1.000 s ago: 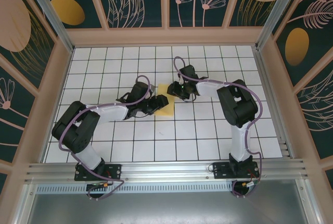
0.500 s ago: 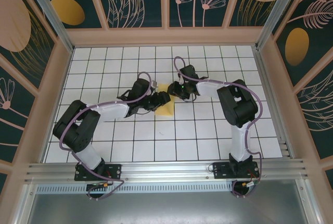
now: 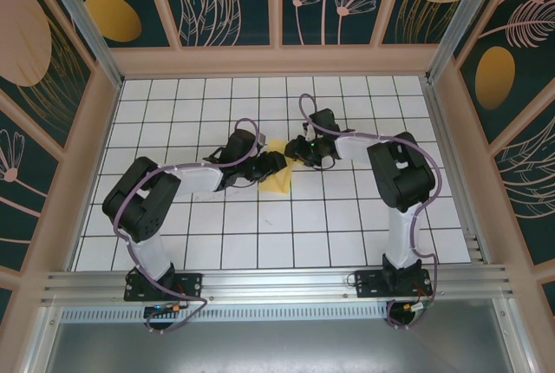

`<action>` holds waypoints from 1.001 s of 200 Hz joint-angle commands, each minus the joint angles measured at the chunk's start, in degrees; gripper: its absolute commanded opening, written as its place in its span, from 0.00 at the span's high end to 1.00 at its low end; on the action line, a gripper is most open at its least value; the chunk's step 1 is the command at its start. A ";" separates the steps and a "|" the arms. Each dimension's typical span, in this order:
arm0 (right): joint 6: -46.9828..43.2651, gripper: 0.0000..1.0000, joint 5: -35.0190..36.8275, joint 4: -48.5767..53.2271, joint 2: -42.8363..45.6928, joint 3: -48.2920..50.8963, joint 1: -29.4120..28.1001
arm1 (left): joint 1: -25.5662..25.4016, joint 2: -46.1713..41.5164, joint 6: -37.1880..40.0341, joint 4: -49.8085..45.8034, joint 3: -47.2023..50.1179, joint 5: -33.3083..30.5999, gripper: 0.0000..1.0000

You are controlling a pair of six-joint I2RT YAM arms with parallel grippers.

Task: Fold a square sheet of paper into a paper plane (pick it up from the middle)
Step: Fold the triangle a second time at the center of the table.

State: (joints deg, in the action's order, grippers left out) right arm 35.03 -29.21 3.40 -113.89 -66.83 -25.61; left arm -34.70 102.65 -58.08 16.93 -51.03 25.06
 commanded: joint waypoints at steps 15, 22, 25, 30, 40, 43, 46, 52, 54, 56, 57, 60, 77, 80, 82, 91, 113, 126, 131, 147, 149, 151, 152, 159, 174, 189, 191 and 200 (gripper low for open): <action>-1.60 0.64 -6.31 -3.73 6.57 2.14 1.58 | 0.33 1.49 0.49 0.75 -0.69 -1.15 0.64; -1.76 0.64 -6.79 -3.84 7.28 2.62 1.81 | 0.30 1.66 0.47 0.82 -0.67 -1.31 0.66; -1.84 0.64 -7.05 -3.92 7.56 2.93 1.84 | 0.24 1.66 0.51 0.71 -0.72 -1.33 0.67; -2.08 0.64 -7.33 -4.09 8.05 3.46 1.96 | 0.22 1.84 0.51 0.71 -0.67 -1.37 0.69; -2.33 0.64 -7.29 -4.41 9.22 4.72 1.94 | 0.26 1.96 0.45 0.67 -0.74 -1.41 0.71; -2.40 0.64 -7.31 -4.51 9.60 5.24 1.94 | 0.25 2.02 0.43 0.72 -0.74 -1.42 0.71; -2.46 0.64 -7.43 -4.74 9.99 5.72 1.92 | 0.18 2.03 0.36 0.85 -0.79 -1.42 0.73; -2.57 0.64 -7.59 -4.98 10.69 6.56 1.96 | 0.17 2.20 0.25 0.99 -0.74 -1.42 0.74; -2.63 0.65 -7.67 -5.05 10.90 6.89 1.87 | 0.29 2.20 0.25 1.00 -0.81 -1.37 0.74; -2.67 0.65 -7.74 -5.06 11.10 7.13 1.87 | 0.28 2.25 0.21 1.07 -0.76 -1.41 0.74; -2.68 0.65 -7.72 -5.07 11.17 7.32 1.87 | 0.26 2.27 0.19 1.08 -0.75 -1.41 0.74; -2.76 0.66 -7.75 -5.09 11.47 7.80 1.87 | 0.21 2.29 0.20 1.07 -0.74 -1.47 0.75; -3.49 0.68 -8.07 -5.14 12.74 9.88 1.70 | 0.25 2.35 0.12 1.00 -0.83 -1.66 0.77; -3.69 0.68 -8.24 -5.20 12.98 10.22 1.62 | 0.29 2.33 0.12 0.89 -0.83 -1.68 0.77; -3.81 0.68 -8.34 -5.17 13.05 10.40 1.53 | 0.21 2.30 0.15 0.86 -0.83 -1.72 0.77; -4.47 0.69 -9.18 -5.05 13.27 11.08 1.22 | 0.29 2.43 0.16 0.84 -0.83 -1.77 0.78; -5.71 0.69 -10.72 -4.75 13.56 12.06 0.01 | 0.24 2.63 0.08 0.84 -0.85 -1.88 0.81; -6.11 0.68 -10.98 -4.48 13.36 12.19 -0.67 | 0.23 2.60 -0.09 1.05 -0.85 -1.94 0.82; -6.07 0.68 -10.97 -4.44 13.27 12.22 -0.86 | 0.23 2.64 -0.16 1.04 -0.83 -1.94 0.82; -5.96 0.68 -10.90 -4.61 12.73 12.21 -1.04 | 0.26 2.63 -0.10 1.09 -1.00 -1.86 0.83; -5.94 0.68 -10.90 -4.69 12.64 12.22 -1.07 | 0.18 2.64 -0.12 1.07 -0.94 -1.86 0.83; -5.94 0.68 -10.83 -4.71 12.53 12.22 -1.10 | 0.21 2.64 -0.10 1.08 -0.92 -1.90 0.83; -5.89 0.68 -10.85 -4.71 12.45 12.19 -1.15 | 0.18 2.64 -0.15 1.09 -0.96 -1.88 0.83; -5.85 0.68 -10.71 -4.77 12.12 12.08 -1.13 | 0.26 2.64 -0.13 1.05 -0.95 -1.86 0.84; -5.77 0.70 -10.60 -4.69 11.46 11.72 -1.12 | 0.23 2.64 -0.19 1.09 -1.09 -1.87 0.84; -5.73 0.72 -11.01 -4.70 10.85 11.48 -1.14 | 0.21 2.56 -0.19 1.06 -1.09 -1.77 0.84; -5.75 0.73 -11.08 -4.76 10.76 11.51 -1.14 | 0.26 2.56 -0.23 1.02 -1.16 -1.77 0.84; -5.76 0.74 -11.37 -4.88 10.57 11.53 -1.14 | 0.22 2.55 -0.16 0.93 -1.26 -1.77 0.84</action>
State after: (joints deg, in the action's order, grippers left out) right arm 30.35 -38.96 -0.69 -102.15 -55.22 -26.63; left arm -34.70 104.53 -58.17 16.93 -51.03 23.53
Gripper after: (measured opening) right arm 0.274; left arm 0.159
